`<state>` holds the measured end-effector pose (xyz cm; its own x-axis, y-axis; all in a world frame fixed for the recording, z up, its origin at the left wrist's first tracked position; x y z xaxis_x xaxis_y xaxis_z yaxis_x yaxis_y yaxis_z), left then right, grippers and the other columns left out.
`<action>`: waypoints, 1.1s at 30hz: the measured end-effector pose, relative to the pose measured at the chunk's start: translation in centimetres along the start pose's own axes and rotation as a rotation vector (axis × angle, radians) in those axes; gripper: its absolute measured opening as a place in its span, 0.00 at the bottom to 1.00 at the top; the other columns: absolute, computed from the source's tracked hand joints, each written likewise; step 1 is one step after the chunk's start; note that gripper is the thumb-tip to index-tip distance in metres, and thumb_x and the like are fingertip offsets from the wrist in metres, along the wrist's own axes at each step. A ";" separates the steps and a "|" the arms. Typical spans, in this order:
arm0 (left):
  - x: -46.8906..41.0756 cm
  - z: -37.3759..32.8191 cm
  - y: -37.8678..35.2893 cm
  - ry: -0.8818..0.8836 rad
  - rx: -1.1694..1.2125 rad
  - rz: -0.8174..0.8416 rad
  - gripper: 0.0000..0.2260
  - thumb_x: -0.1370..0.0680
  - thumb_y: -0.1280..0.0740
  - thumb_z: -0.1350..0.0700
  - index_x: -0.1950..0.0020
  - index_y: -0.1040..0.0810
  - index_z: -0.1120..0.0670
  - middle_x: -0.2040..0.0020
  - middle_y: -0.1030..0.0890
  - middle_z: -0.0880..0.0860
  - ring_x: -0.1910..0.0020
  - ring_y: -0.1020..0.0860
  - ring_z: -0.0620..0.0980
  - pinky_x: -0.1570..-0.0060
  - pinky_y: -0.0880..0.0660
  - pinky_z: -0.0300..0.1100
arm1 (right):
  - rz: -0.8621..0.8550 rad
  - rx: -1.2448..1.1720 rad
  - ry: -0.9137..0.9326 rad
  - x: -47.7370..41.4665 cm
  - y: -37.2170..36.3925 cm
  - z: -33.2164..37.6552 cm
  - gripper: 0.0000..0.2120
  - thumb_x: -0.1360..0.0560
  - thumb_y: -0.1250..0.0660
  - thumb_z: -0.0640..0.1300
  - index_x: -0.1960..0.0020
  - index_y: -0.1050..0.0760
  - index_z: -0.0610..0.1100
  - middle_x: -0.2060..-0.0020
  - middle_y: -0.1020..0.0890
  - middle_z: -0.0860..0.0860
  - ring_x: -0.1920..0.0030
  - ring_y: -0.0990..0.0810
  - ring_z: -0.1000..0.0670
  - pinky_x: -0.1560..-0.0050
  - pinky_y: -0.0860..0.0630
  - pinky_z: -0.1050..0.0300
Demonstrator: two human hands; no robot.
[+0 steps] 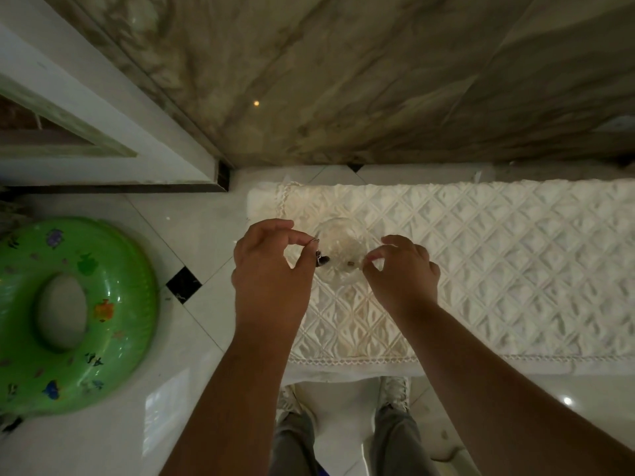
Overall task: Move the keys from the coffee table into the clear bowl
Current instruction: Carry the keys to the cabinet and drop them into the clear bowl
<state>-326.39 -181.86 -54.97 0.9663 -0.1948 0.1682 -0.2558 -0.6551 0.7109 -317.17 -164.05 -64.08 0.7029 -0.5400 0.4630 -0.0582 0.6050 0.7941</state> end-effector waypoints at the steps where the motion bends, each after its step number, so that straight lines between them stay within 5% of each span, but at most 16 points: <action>1: 0.0 0.1 -0.1 0.000 -0.010 -0.002 0.02 0.26 0.28 0.48 0.57 0.20 0.43 0.44 0.26 0.38 0.38 0.30 0.41 0.38 0.29 0.54 | -0.033 -0.030 0.013 0.2 0.5 0.3 0.11 0.25 0.35 0.56 0.46 0.19 0.57 0.32 0.28 0.59 0.32 0.33 0.51 0.36 0.38 0.47; 8: 0.5 0.4 -2.4 0.008 -0.115 0.009 0.04 0.26 0.29 0.46 0.58 0.22 0.39 0.39 0.25 0.39 0.34 0.33 0.43 0.41 0.28 0.57 | -0.176 -0.112 0.076 0.8 4.0 1.4 0.18 0.25 0.35 0.57 0.36 0.26 0.56 0.33 0.27 0.58 0.33 0.31 0.51 0.37 0.37 0.47; 19: 0.1 3.8 -6.0 0.036 -0.262 0.046 0.02 0.25 0.30 0.47 0.54 0.19 0.41 0.36 0.25 0.40 0.32 0.33 0.44 0.41 0.40 0.47 | -0.151 -0.130 0.052 1.2 3.1 -0.6 0.17 0.24 0.35 0.59 0.37 0.25 0.56 0.33 0.28 0.59 0.32 0.32 0.52 0.43 0.42 0.51; 25: -0.1 5.8 -6.6 0.036 -0.361 0.044 0.02 0.26 0.30 0.47 0.54 0.19 0.41 0.36 0.25 0.40 0.31 0.33 0.45 0.38 0.37 0.53 | -0.127 -0.143 0.034 1.6 1.6 -1.2 0.17 0.24 0.36 0.59 0.37 0.26 0.57 0.34 0.27 0.59 0.33 0.31 0.51 0.43 0.40 0.51; 33: 0.3 6.0 -7.1 0.086 -0.283 0.177 0.12 0.23 0.35 0.48 0.40 0.21 0.41 0.29 0.31 0.39 0.29 0.35 0.42 0.37 0.39 0.50 | -0.112 -0.182 0.016 2.1 1.9 -0.3 0.19 0.23 0.38 0.58 0.34 0.29 0.55 0.34 0.27 0.57 0.32 0.32 0.51 0.42 0.38 0.51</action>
<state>-324.41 -181.62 -64.02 0.9097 -0.2173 0.3538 -0.4130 -0.3862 0.8248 -315.58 -163.85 -61.76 0.7092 -0.6013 0.3682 0.1488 0.6380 0.7555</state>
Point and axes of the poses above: each hand's wrist, its own x-axis away from the middle knuckle, its own y-axis out of the back of the hand, z = x × y, the point moved 5 cm from there along -x, towards the middle knuckle
